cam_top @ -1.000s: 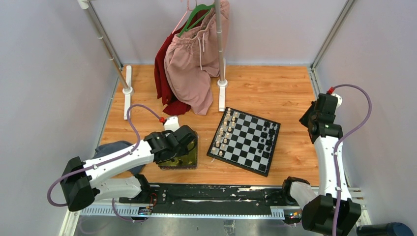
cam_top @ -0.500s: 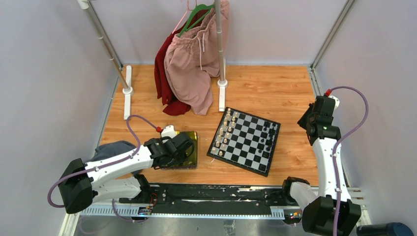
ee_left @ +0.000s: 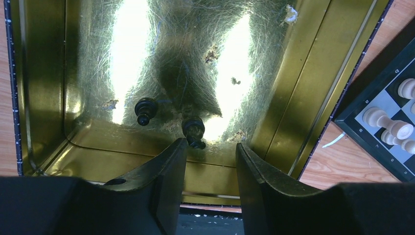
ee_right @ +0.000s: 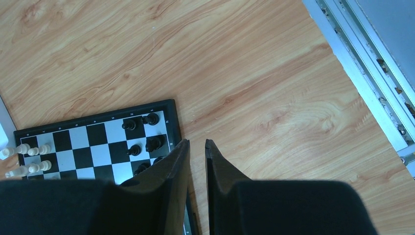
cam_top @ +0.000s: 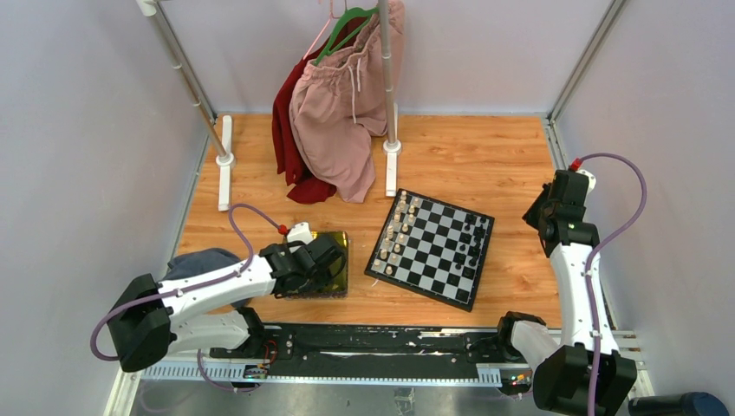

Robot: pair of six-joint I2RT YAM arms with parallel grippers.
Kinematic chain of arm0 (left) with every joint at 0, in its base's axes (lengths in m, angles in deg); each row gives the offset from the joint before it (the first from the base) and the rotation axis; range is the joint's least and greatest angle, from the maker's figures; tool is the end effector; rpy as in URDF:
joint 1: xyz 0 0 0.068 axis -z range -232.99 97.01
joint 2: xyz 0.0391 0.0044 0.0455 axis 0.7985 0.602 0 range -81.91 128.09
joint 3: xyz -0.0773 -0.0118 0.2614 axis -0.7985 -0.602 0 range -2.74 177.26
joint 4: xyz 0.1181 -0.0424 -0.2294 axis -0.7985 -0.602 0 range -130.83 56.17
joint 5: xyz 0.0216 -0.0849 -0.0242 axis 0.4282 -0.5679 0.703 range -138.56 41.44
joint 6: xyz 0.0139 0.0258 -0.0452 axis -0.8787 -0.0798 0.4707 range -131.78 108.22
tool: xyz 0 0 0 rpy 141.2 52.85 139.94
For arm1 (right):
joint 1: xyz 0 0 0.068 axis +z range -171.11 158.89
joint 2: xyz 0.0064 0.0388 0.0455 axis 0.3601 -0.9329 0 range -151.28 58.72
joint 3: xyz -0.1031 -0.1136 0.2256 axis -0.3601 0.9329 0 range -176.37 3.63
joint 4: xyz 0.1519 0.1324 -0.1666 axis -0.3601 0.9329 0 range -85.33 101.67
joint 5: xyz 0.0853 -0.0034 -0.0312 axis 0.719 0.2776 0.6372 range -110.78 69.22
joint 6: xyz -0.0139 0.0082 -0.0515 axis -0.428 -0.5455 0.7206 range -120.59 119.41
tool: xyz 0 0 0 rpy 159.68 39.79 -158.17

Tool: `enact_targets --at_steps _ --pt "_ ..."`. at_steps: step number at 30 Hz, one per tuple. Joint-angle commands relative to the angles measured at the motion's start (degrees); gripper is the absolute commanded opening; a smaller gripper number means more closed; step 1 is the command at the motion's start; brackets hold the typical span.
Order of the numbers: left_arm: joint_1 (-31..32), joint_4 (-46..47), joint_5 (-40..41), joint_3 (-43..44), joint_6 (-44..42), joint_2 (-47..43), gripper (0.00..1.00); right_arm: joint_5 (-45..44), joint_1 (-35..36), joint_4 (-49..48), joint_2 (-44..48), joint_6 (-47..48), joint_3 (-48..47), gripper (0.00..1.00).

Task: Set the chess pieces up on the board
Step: Pick up the chess piece from the storage box.

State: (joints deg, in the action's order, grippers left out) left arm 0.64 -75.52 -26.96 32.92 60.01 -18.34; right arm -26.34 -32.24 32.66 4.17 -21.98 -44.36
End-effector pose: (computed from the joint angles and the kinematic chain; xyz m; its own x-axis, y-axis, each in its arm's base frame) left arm 0.1199 -0.1408 0.1879 -0.8125 -0.3862 -0.4368 -0.3179 0.9214 -0.2234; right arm 0.2026 -0.0434 0.2980 -0.4195 0.4524 -0.7870 0.4547 0.8551 0.2492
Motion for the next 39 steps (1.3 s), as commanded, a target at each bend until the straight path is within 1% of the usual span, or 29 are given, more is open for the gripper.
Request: enact_targets --at_steps 1,7,16,28,31,33,39 --pt "-0.61 0.16 1.18 -0.56 0.57 0.86 0.46 0.19 0.89 -0.62 -0.04 0.58 0.61 0.23" --pt "-1.04 0.03 1.72 -0.65 -0.02 1.93 0.44 0.46 0.90 -1.33 -0.69 0.25 1.17 0.23" --pt "-1.51 0.12 2.21 -0.12 -0.54 3.20 0.34 0.64 0.95 -2.23 -1.52 0.14 1.57 0.23" --pt "-1.62 -0.13 2.07 0.54 -1.37 3.92 0.00 0.91 0.94 -3.03 -1.78 -0.06 2.12 0.23" --pt "-1.59 -0.69 2.60 2.37 -3.26 4.17 0.00 0.83 0.97 -3.03 -1.88 -0.12 1.94 0.23" --pt "-1.59 -1.31 3.16 4.68 -6.66 4.49 0.00 0.82 1.02 -3.03 -1.88 -0.07 1.78 0.23" --pt "-1.51 -5.66 7.36 15.06 -16.80 4.25 0.00 1.03 1.02 -3.29 -2.05 -0.71 1.49 0.23"
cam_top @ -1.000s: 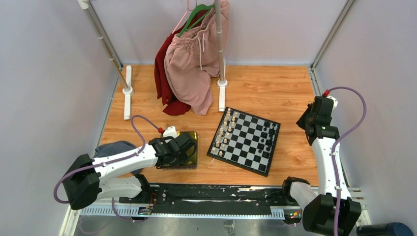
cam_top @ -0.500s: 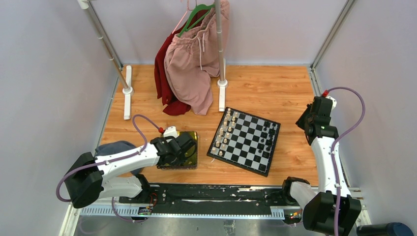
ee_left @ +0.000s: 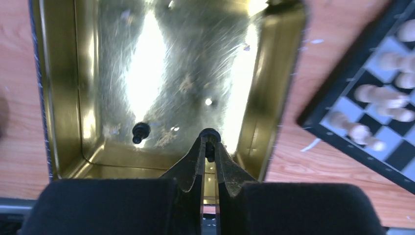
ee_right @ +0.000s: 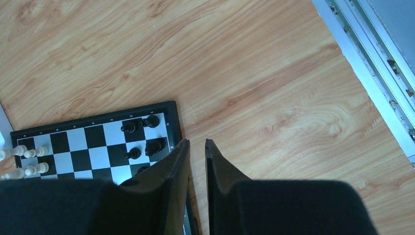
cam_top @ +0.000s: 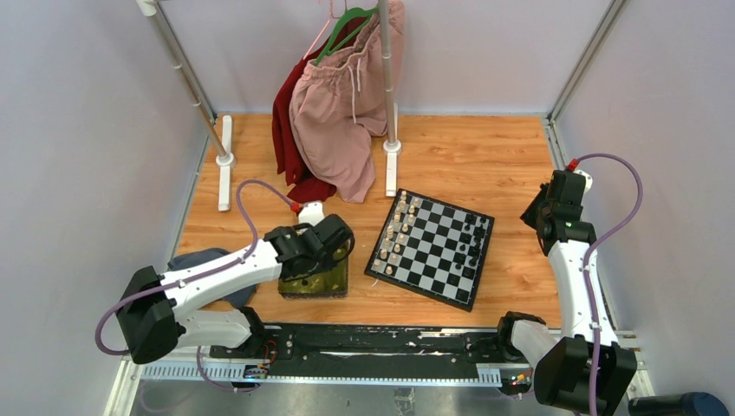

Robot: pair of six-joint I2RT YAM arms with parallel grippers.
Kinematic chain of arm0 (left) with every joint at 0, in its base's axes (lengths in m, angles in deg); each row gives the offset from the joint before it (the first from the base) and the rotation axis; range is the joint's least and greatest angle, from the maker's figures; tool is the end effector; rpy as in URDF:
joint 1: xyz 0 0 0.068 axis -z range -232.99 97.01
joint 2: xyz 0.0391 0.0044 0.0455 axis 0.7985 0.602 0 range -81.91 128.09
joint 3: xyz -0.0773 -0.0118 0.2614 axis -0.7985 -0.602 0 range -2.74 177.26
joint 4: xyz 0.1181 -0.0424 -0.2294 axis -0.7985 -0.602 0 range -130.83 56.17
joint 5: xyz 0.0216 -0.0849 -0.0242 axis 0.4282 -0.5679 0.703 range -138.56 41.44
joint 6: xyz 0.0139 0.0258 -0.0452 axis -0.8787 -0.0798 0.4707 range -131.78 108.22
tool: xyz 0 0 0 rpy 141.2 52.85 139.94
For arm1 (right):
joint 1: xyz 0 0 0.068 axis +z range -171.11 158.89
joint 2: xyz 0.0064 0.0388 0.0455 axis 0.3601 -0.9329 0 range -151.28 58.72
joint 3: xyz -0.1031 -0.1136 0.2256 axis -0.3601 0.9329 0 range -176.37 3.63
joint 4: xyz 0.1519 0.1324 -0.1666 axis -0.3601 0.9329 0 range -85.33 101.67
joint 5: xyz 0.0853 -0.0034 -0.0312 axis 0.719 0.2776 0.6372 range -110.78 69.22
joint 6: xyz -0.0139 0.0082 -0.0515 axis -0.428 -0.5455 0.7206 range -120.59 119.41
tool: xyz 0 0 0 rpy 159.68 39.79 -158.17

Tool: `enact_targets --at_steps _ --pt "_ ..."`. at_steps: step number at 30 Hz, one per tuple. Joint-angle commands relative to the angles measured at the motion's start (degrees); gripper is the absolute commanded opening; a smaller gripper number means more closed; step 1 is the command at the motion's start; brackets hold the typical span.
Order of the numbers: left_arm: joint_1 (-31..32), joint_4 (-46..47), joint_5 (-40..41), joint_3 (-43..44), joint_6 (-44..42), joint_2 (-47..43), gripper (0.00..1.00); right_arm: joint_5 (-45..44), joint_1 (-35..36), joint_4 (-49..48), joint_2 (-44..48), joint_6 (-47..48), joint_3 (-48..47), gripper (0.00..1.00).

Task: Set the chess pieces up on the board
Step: Pick up the chess piece from the storage box, then place the chess piece on the chessboard.

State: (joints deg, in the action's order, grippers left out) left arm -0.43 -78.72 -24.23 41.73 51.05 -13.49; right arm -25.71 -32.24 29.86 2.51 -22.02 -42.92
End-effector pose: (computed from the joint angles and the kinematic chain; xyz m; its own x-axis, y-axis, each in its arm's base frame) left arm 0.1390 -0.1576 0.2151 -0.8220 -0.2599 -0.5067 -0.2154 0.9656 -0.1458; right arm 0.2099 -0.0444 0.2883 -0.4263 0.4548 -0.7819 0.4483 0.8570 0.2541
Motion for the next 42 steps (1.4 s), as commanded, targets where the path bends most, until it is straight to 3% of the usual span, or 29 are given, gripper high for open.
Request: enact_targets --at_steps 1,7,21,31,42 --pt "-0.44 -2.42 4.74 7.19 -9.35 -0.62 0.00 0.40 0.96 -0.49 -0.39 -0.78 0.05 0.23" --pt "2.25 -0.61 4.57 18.37 -23.34 4.75 0.00 -1.46 0.99 -0.26 0.20 -1.73 -0.65 0.23" --pt "16.67 7.01 -3.30 45.71 -51.71 32.74 0.00 -8.61 -1.99 -0.04 2.89 -7.01 -0.96 0.23" --pt "21.87 8.85 -12.20 55.19 -60.96 43.93 0.00 -8.65 -8.81 1.24 3.37 -10.40 -0.17 0.23" --pt "24.45 11.08 -18.77 58.84 -65.99 49.30 0.00 -9.59 -10.22 1.44 2.64 -10.85 -1.35 0.23"
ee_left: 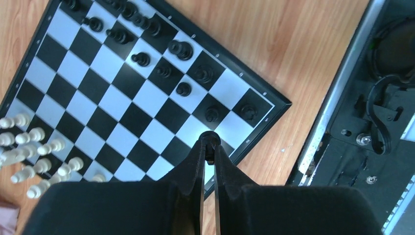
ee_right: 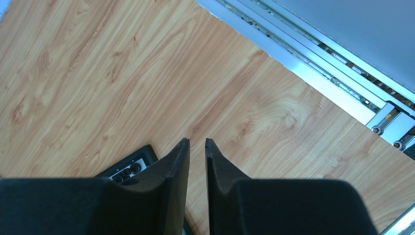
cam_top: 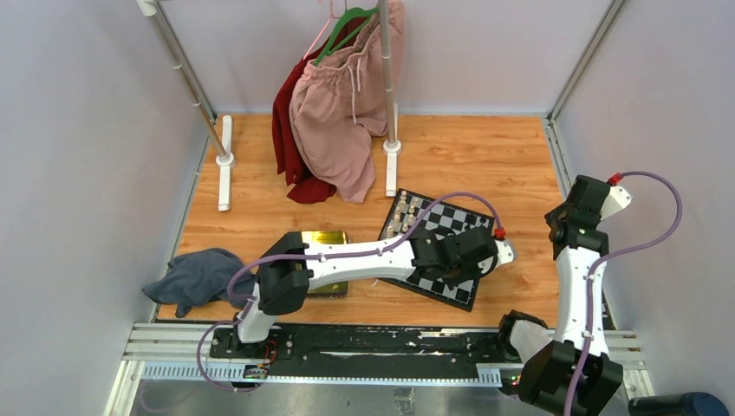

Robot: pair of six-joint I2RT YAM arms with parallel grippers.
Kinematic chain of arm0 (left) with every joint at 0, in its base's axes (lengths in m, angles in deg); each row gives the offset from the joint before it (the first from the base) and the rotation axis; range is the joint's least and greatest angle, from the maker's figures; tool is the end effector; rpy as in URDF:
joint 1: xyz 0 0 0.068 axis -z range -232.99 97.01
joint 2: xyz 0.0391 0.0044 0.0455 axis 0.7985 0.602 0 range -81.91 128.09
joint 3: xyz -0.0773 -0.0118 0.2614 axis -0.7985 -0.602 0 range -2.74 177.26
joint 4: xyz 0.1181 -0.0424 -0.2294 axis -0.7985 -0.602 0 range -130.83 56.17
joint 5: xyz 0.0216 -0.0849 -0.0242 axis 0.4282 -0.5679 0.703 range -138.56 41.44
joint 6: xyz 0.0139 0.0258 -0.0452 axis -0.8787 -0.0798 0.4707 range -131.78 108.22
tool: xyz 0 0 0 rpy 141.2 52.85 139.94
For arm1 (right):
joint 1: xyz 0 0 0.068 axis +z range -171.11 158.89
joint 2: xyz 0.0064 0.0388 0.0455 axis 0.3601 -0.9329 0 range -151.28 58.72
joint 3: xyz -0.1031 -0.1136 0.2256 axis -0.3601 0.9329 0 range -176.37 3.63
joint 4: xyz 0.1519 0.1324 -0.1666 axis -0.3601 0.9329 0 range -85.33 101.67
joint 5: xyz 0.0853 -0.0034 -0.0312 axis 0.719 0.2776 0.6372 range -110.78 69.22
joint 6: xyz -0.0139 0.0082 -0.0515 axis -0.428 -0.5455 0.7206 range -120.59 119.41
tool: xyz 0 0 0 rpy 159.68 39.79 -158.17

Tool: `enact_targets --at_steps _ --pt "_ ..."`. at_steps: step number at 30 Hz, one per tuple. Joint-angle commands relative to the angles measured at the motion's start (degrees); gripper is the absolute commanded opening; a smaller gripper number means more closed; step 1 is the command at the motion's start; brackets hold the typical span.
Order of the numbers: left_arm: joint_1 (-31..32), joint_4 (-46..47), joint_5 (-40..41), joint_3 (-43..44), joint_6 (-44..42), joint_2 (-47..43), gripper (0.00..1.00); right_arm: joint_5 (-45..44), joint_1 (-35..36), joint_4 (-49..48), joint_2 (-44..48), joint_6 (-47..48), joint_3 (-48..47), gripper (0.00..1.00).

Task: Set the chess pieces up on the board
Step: Place the chess piece on the chessboard.

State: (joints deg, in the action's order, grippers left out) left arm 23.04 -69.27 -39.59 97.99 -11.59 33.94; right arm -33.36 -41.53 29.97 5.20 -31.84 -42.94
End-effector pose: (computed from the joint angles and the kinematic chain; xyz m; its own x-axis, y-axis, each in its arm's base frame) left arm 0.1156 -0.4419 0.2608 -0.1896 0.7482 -0.6358 0.9340 0.3372 0.1183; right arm 0.1898 -0.0790 0.2976 -0.1613 0.6003 -0.7834 0.6981 0.6305 0.3394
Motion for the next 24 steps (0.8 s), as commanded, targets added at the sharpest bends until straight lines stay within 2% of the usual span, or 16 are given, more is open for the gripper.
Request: enact_targets --at_steps 1,24 --pt "1.03 1.62 -3.91 3.01 -3.61 2.38 0.00 -2.16 -0.98 1.42 0.03 -1.01 -1.43 0.23" --pt "1.75 6.97 -6.32 3.07 -4.89 7.05 0.00 -3.99 -2.71 3.37 1.84 1.45 -6.83 0.23"
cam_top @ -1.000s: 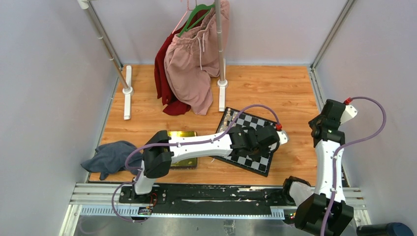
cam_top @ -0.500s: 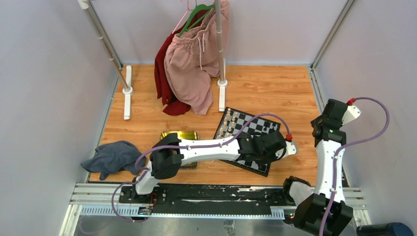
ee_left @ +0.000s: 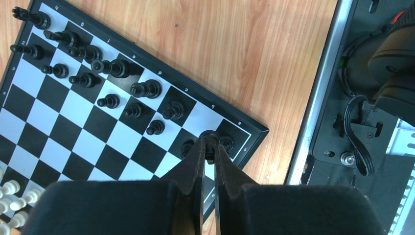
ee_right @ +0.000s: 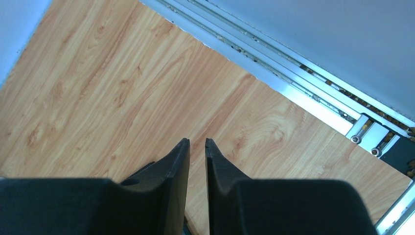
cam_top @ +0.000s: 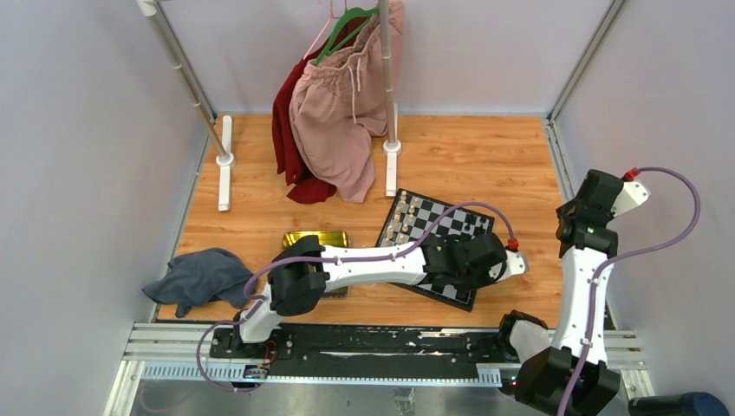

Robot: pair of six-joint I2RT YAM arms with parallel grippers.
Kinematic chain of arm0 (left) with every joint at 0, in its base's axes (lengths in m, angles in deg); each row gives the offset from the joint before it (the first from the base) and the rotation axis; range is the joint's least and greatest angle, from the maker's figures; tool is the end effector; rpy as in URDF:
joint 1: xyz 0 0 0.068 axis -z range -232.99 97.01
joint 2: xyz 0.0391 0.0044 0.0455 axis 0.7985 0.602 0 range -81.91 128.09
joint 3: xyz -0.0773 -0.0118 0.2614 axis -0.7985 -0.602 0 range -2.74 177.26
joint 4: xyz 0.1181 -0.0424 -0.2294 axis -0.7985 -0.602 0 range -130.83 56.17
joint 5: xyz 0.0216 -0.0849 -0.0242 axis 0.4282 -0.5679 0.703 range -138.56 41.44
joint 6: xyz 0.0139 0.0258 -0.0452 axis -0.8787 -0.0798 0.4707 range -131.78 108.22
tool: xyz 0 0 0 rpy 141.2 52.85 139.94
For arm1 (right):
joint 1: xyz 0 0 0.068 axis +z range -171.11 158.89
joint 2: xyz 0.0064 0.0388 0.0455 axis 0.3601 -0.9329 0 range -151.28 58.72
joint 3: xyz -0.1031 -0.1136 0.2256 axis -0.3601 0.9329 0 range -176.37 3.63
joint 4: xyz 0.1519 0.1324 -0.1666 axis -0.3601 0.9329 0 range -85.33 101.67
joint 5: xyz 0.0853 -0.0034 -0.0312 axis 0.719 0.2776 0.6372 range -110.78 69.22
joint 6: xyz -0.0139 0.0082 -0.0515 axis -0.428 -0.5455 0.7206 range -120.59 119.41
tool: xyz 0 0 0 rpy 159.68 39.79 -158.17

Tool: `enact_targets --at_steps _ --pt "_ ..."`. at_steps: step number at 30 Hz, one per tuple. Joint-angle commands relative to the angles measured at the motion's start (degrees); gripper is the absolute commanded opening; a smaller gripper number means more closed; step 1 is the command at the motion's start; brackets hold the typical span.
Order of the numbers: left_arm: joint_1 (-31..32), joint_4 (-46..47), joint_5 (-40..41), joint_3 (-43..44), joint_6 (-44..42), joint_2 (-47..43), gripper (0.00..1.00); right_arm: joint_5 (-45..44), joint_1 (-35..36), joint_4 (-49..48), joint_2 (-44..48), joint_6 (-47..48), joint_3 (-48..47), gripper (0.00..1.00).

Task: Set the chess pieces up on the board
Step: Place the chess piece on the chessboard.

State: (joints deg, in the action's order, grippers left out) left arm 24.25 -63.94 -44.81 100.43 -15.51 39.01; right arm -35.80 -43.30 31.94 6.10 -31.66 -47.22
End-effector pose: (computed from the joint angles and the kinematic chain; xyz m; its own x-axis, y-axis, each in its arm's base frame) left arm 0.1084 -0.4685 0.2412 -0.1008 0.7386 -0.6665 0.9721 0.2157 0.0920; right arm 0.1828 -0.0845 0.3230 -0.0884 0.5743 -0.8138 0.7241 0.5981 0.3434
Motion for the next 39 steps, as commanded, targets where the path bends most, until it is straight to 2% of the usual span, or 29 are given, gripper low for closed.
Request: enact_targets --at_steps 1,22,39 --pt "0.60 1.85 -1.23 0.50 -0.86 2.09 0.00 -1.57 -0.92 1.48 1.00 1.34 -2.85 0.23" --pt "0.47 6.03 2.35 -2.16 -0.40 4.49 0.00 1.13 -0.90 2.24 1.82 1.96 -6.31 0.23" --pt "-1.86 7.29 1.21 -3.07 1.60 5.79 0.00 2.27 -0.88 1.10 1.81 2.13 -5.73 0.22"
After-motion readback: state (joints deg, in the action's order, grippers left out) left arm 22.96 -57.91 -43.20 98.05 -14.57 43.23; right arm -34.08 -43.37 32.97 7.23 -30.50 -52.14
